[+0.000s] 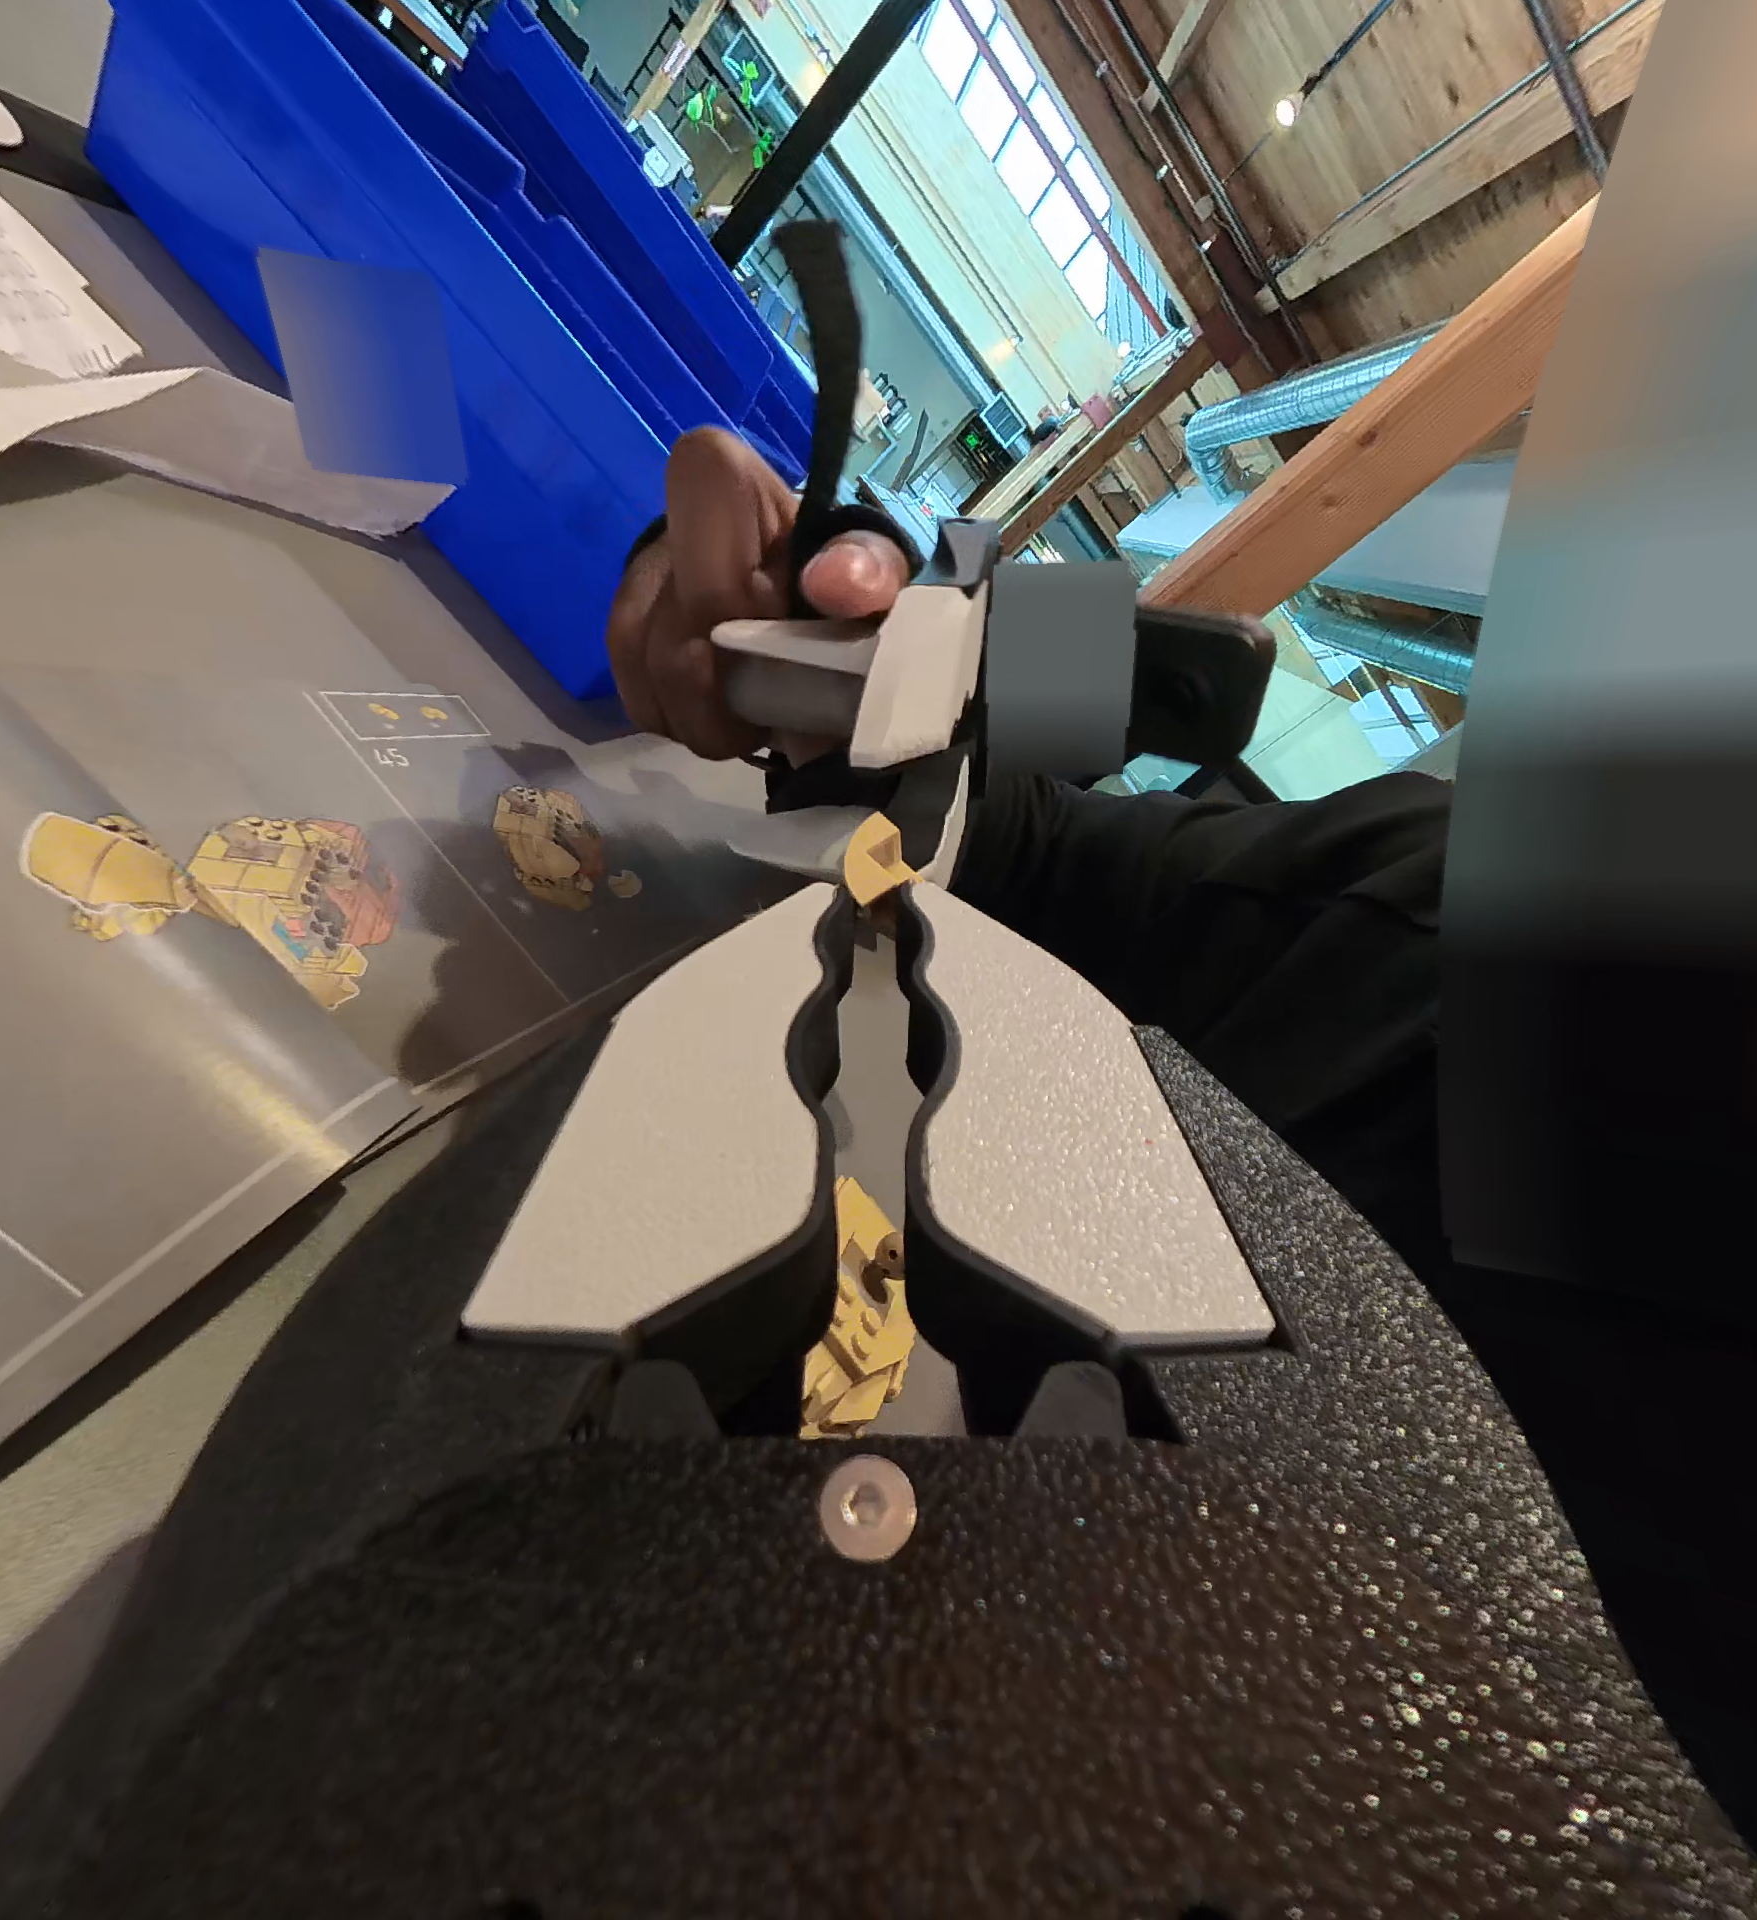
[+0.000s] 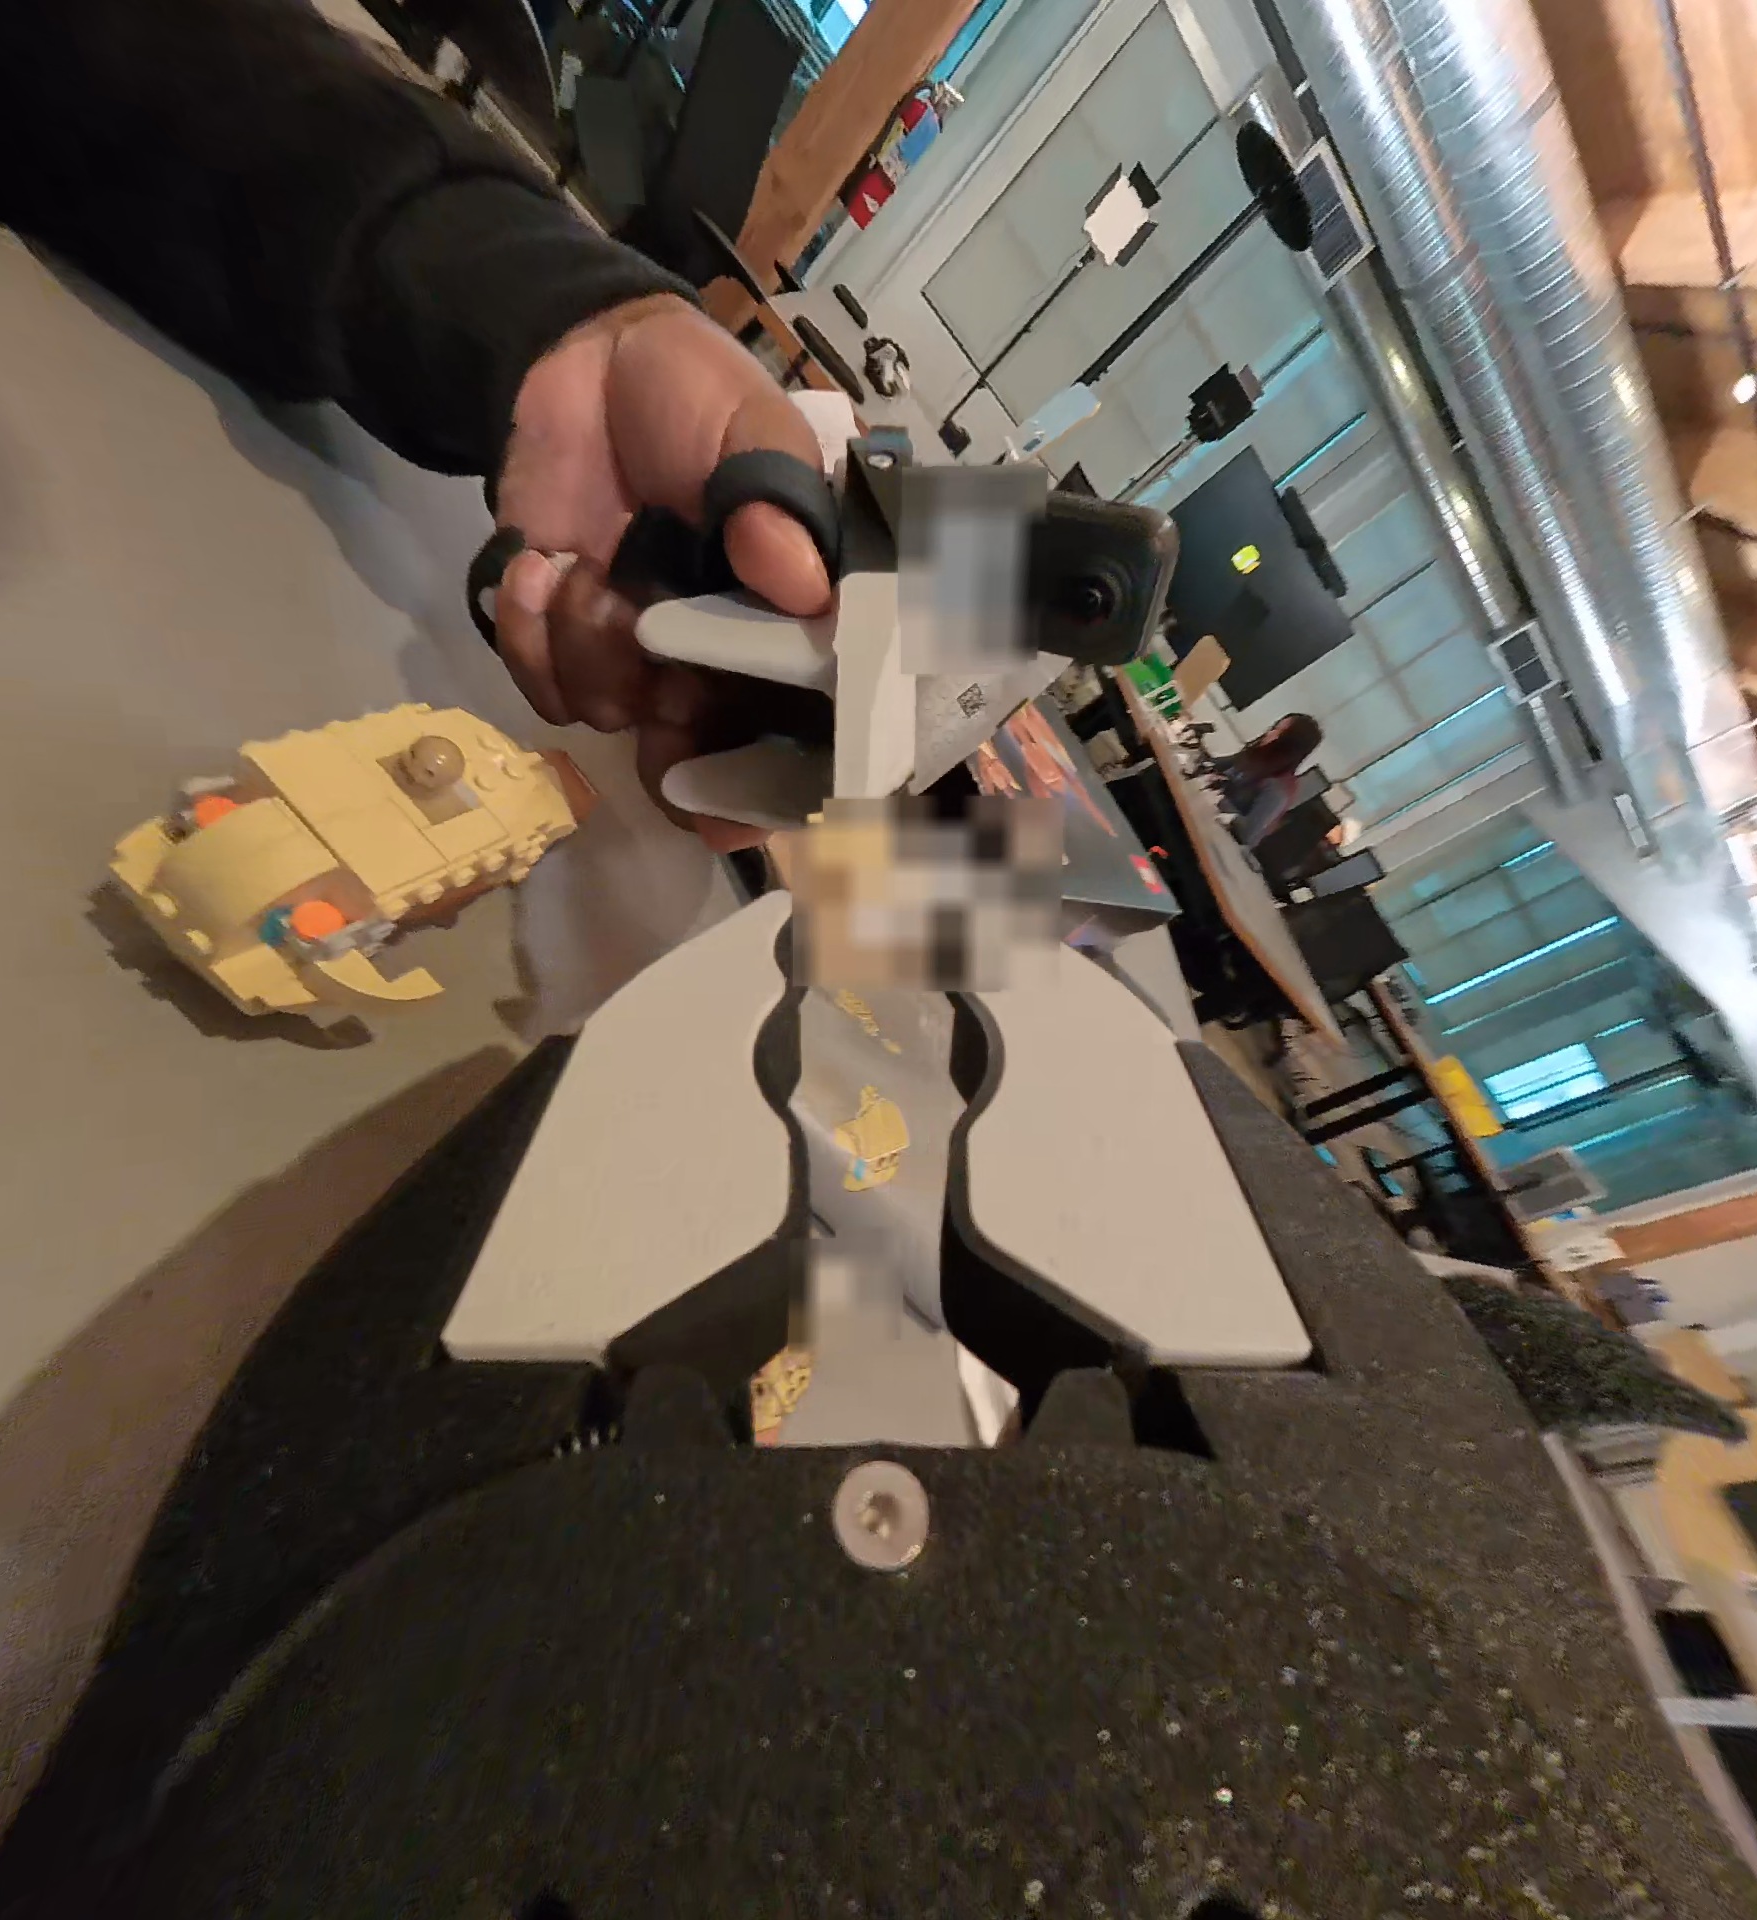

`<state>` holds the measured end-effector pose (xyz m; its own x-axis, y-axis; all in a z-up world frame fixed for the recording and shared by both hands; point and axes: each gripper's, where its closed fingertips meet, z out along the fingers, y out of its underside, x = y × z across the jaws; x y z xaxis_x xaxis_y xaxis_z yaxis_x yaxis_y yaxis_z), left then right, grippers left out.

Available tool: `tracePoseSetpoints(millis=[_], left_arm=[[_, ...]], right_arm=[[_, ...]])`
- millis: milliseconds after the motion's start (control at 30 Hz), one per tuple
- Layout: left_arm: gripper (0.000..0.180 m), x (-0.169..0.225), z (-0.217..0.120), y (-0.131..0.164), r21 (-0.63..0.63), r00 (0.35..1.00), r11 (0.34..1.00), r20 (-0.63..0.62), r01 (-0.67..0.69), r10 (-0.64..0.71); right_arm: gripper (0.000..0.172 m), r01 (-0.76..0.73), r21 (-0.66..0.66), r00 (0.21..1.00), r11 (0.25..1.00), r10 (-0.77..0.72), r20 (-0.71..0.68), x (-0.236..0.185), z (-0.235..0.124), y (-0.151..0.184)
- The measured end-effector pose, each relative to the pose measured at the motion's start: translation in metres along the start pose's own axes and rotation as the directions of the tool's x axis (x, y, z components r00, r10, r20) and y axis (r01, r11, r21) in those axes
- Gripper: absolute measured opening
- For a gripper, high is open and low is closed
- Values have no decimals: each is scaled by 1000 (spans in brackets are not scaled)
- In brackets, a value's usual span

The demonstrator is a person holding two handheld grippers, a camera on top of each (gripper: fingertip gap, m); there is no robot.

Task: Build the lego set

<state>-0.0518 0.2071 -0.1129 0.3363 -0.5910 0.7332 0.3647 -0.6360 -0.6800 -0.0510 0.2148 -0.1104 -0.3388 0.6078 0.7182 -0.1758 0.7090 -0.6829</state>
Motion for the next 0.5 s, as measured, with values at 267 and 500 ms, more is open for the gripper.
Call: tracePoseSetpoints(millis=[267,500], left_arm=[[7,2,3,3,-15,1000,1000,-10,20,-20],[7,0,4,4,-17,999,999,-9,41,-41]], right_arm=[[24,157,-27,987,987,-158,-15,-4,7,-2],[14,155,-31,988,987,-155,0,-6,8,-1]])
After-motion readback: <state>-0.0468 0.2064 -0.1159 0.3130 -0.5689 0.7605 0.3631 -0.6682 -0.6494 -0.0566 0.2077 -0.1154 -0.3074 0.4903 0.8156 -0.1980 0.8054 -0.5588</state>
